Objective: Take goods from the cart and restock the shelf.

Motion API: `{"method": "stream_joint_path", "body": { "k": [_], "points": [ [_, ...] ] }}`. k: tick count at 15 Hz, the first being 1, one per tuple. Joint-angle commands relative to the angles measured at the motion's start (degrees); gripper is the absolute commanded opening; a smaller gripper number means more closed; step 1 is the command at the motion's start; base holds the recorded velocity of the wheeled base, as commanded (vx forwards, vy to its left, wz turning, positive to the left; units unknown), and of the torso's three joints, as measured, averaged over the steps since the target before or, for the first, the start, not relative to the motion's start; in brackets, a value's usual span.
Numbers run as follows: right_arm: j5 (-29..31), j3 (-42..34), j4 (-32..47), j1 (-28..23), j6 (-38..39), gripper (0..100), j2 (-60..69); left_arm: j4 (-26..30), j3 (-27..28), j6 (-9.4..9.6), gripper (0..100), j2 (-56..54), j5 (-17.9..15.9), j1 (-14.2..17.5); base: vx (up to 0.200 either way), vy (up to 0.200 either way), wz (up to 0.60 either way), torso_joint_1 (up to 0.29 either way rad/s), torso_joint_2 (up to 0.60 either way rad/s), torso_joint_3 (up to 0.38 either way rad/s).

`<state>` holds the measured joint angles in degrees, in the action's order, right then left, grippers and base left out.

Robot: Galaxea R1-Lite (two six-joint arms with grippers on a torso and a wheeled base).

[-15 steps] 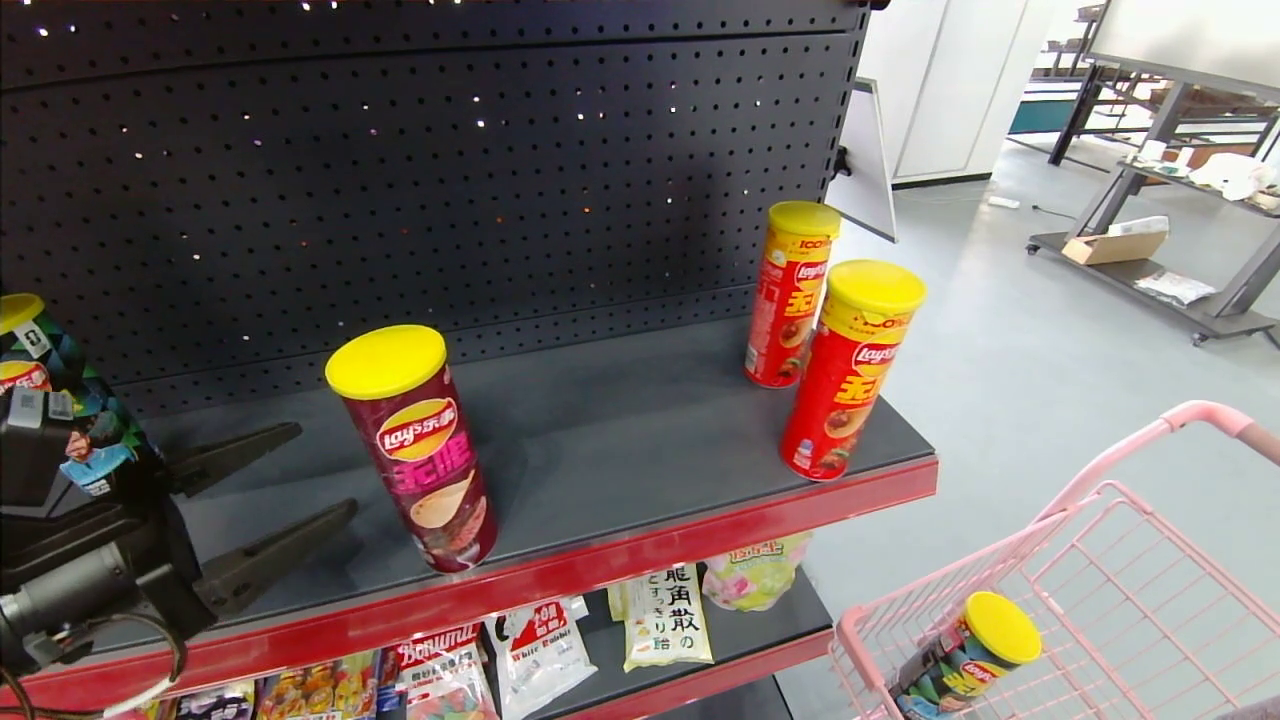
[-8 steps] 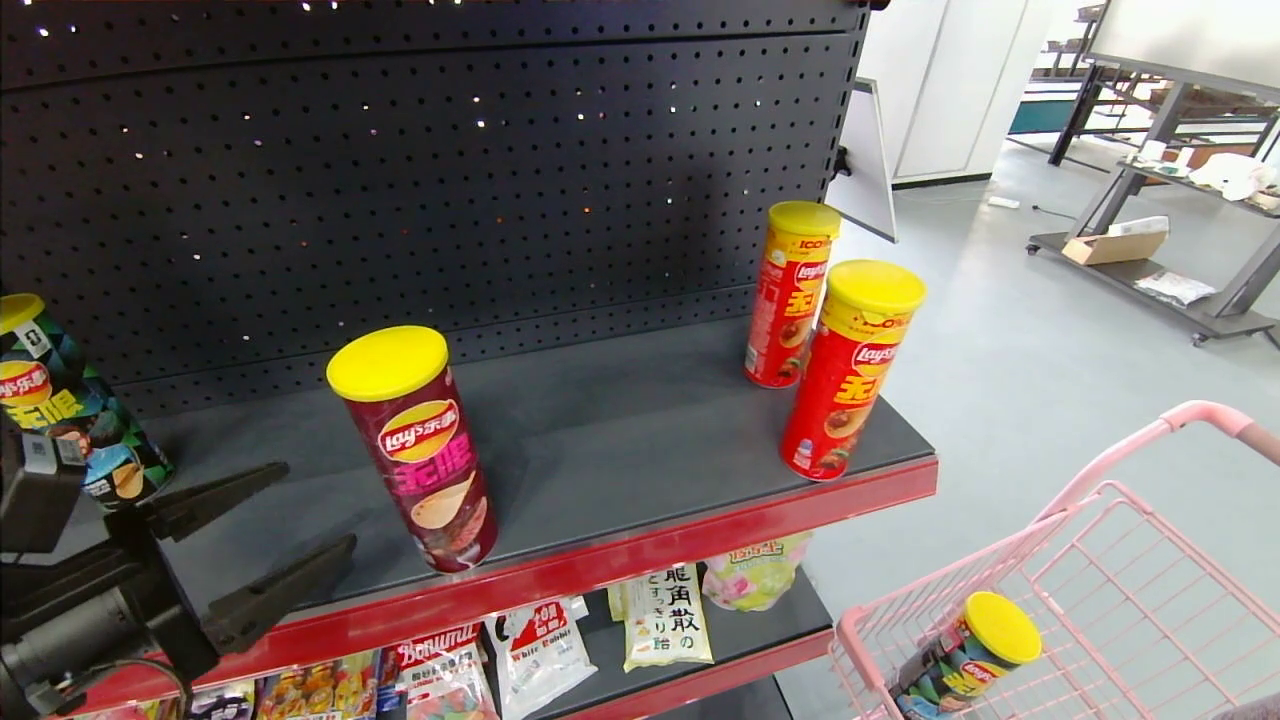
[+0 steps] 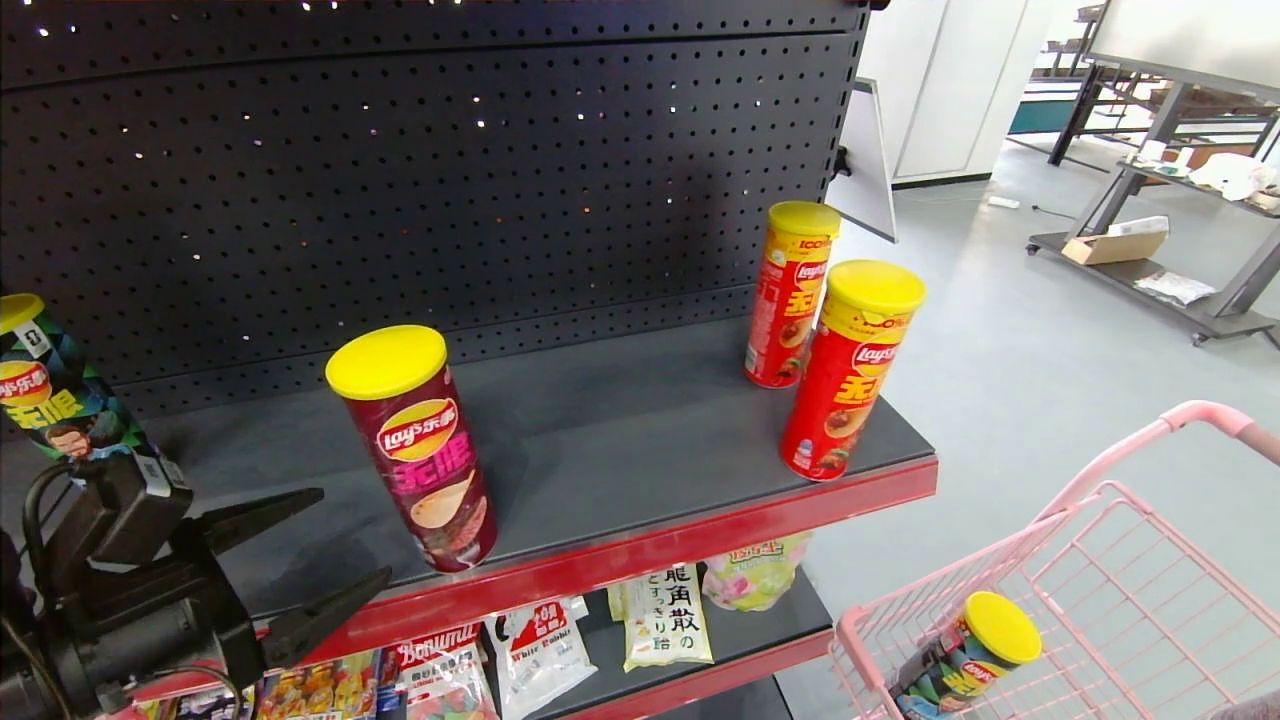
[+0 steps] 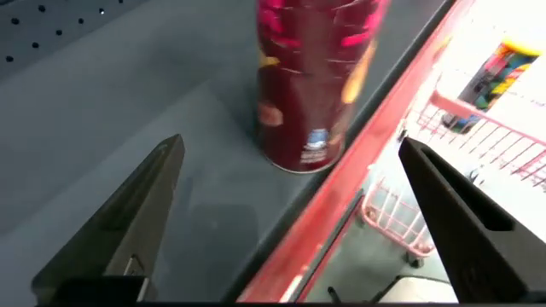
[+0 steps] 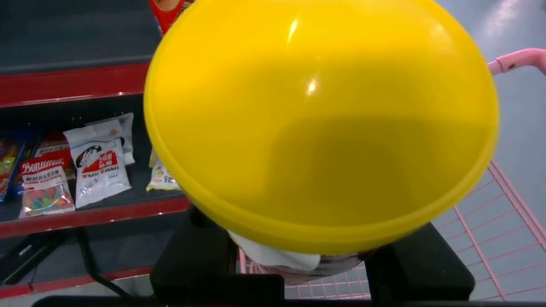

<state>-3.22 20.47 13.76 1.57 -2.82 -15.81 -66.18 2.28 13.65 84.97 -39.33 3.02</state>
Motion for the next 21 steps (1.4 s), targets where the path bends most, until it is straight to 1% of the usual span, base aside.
{"method": "stream_joint_path", "body": {
  "k": [1, 5, 7, 10, 12, 14, 20, 21],
  "points": [
    [0.0, 0.3, -0.1, 0.1, 0.0, 0, -0.5, -0.1, 2.6, 0.58, 100, 4.8, 0.1, -0.8, 0.000, 0.000, 0.00, 0.000, 0.00, 0.000],
    [0.1, 0.4, 0.0, 0.0, 0.0, 0, -0.7, -0.1, 4.4, 0.50, 100, 6.5, 0.2, -1.5, 0.000, 0.000, 0.00, 0.000, 0.00, 0.000],
    [0.1, 0.4, -0.1, 0.0, 0.0, 0, -0.8, -0.1, 4.9, 0.15, 100, 7.2, 1.3, -2.1, 0.000, 0.000, 0.00, 0.000, 0.00, 0.000],
    [0.1, 0.4, -0.1, 0.0, 0.0, 0, -0.8, -0.1, 6.2, 0.23, 100, 8.7, 1.4, -2.1, 0.000, 0.000, 0.00, 0.000, 0.00, 0.000],
    [0.1, 0.4, -0.1, 0.0, 0.0, 0, -0.8, -0.1, 7.7, 0.32, 100, 10.0, 2.5, -2.1, 0.000, 0.000, 0.00, 0.000, 0.00, 0.000],
    [0.1, 0.4, -0.1, 0.0, 0.0, 0, -0.7, -0.1, 8.9, 0.23, 100, 10.7, 2.7, -2.1, 0.000, 0.000, 0.00, 0.000, 0.00, 0.000],
    [0.1, 0.4, -0.1, 0.0, 0.0, 0, -0.7, -0.2, 9.0, 0.50, 100, 11.0, 2.9, -2.1, 0.000, 0.000, 0.00, 0.000, 0.00, 0.000],
    [0.1, 0.4, -0.1, 0.0, 0.0, 0, -0.7, -0.1, 8.9, 0.50, 100, 11.0, 4.0, -2.1, 0.000, 0.000, 0.00, 0.000, 0.00, 0.000]
  ]
}}
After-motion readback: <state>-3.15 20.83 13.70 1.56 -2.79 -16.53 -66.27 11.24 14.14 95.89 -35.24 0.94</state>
